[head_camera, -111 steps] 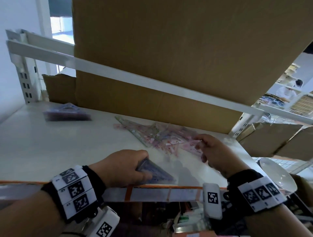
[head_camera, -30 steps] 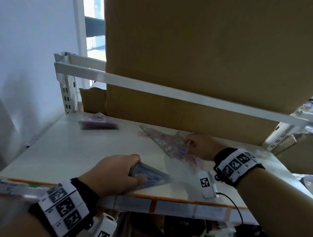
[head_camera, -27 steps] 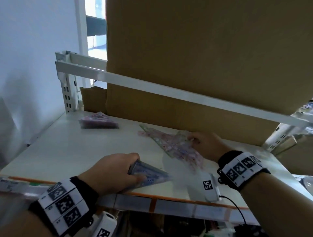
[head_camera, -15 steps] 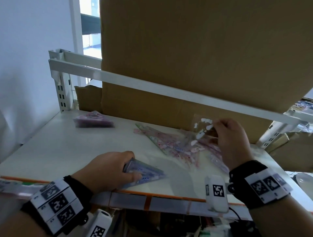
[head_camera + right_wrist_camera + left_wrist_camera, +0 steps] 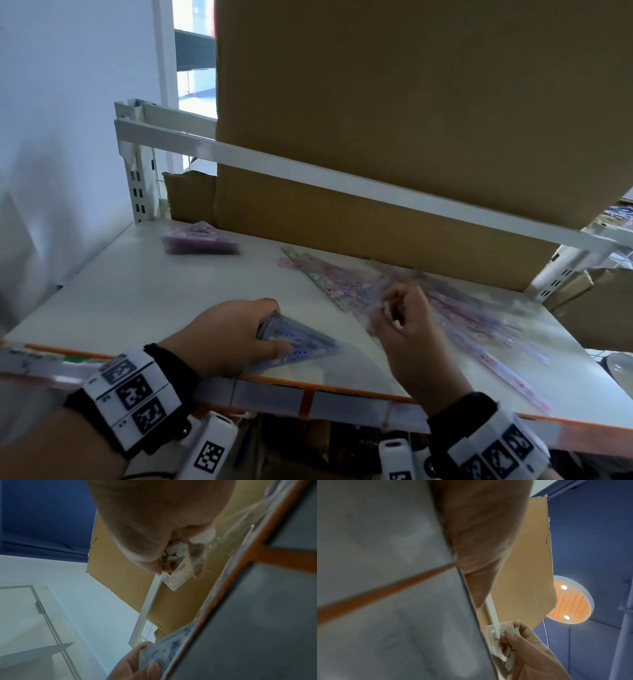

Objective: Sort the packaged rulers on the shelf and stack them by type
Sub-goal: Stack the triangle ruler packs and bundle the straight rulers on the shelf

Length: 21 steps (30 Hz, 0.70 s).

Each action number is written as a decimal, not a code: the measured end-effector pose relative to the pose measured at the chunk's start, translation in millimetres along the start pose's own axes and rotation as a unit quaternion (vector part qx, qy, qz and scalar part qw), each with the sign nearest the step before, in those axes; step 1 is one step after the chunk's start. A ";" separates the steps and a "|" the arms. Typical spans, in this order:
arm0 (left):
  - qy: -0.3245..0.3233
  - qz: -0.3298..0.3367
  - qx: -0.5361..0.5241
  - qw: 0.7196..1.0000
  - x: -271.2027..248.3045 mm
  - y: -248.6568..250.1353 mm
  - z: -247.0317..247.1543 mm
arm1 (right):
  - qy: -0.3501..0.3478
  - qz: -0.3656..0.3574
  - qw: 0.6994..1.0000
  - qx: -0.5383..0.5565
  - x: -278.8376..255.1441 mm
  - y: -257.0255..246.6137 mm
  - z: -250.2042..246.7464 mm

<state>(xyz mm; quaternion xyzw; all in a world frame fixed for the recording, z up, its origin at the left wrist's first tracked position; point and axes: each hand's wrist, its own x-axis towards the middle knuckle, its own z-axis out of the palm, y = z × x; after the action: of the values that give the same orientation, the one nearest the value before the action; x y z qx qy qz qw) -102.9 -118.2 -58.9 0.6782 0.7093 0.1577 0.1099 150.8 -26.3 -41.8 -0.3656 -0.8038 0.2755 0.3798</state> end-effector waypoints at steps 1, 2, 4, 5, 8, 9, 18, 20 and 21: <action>0.001 -0.001 -0.011 1.000 0.0 -0.7 -0.1 | -0.021 0.006 1.000 -0.004 -5.0 0.7 3.2; 0.002 -0.002 -0.024 1.000 -0.1 -1.5 -0.2 | -0.042 0.011 0.999 -0.012 -9.4 1.8 5.6; 0.004 0.000 -0.040 0.999 -0.3 -2.3 -0.3 | -0.071 0.020 0.997 -0.036 -16.2 4.7 8.5; 0.005 0.001 -0.044 0.999 -0.3 -2.4 -0.2 | -0.080 0.023 0.995 -0.056 -18.3 5.5 9.6; 0.009 0.000 -0.051 0.999 0.6 -3.2 0.2 | -0.092 0.020 0.985 -0.144 -20.0 2.5 14.5; 0.009 0.000 -0.052 0.999 1.0 -3.4 0.4 | -0.092 0.011 0.982 -0.167 -19.4 0.2 16.4; -0.015 0.008 -0.058 0.998 2.6 -5.6 0.6 | -0.204 -0.133 0.955 -0.170 -2.3 -20.5 41.0; -0.019 0.012 -0.054 0.998 2.9 -5.8 0.2 | -0.202 -0.180 0.947 -0.171 1.2 -23.0 47.1; -0.020 0.014 -0.050 0.998 3.0 -5.8 0.1 | -0.199 -0.191 0.945 -0.178 1.6 -23.0 49.8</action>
<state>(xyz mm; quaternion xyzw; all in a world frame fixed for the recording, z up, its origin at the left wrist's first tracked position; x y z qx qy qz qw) -108.4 -115.4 -61.0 0.6849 0.6885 0.1810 0.1550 100.9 -46.5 -52.5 -0.2047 -0.9538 0.1170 0.1862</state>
